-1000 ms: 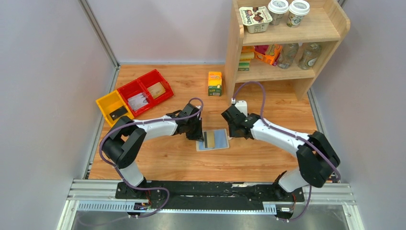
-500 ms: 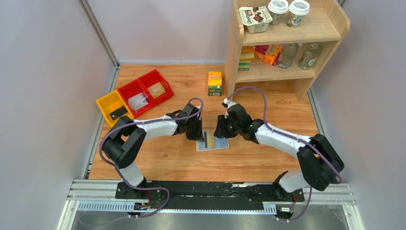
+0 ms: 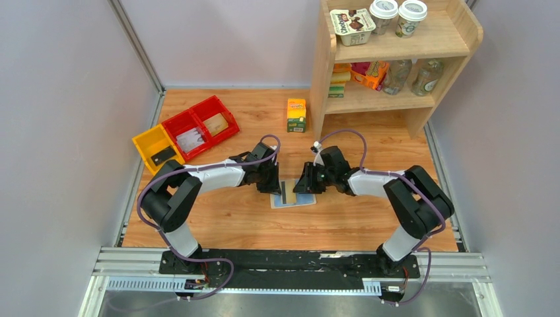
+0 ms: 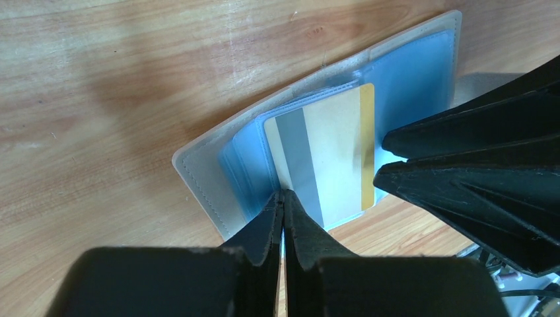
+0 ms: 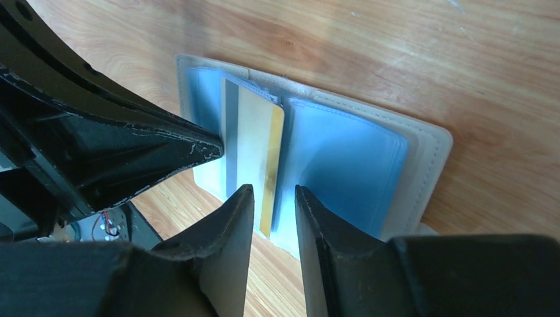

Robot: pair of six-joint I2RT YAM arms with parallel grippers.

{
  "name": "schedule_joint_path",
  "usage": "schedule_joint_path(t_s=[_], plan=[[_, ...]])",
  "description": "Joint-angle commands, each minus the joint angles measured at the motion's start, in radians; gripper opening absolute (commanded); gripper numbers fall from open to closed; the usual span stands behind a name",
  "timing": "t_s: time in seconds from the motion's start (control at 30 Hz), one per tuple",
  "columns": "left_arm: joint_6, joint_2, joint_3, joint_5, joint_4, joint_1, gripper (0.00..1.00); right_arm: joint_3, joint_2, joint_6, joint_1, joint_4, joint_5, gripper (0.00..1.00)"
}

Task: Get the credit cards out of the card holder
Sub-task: Remove the credit card from the card holder.

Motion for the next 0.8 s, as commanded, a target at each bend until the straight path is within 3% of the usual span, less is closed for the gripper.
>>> schedule_joint_path(t_s=[0.0, 0.27, 0.53, 0.77], plan=[[0.021, 0.04, -0.028, -0.044, -0.076, -0.005, 0.05, -0.024, 0.041, 0.045, -0.019, 0.142, -0.086, 0.35], [0.019, 0.048, -0.025, -0.038, -0.08, -0.005, 0.03, -0.054, 0.087, 0.077, -0.053, 0.245, -0.158, 0.3], [0.019, 0.054, -0.024, -0.038, -0.088, -0.005, 0.0, -0.082, 0.088, 0.096, -0.088, 0.317, -0.23, 0.15], [0.019, 0.057, -0.021, -0.036, -0.091, -0.005, 0.0, -0.079, 0.11, 0.105, -0.09, 0.35, -0.262, 0.2]])
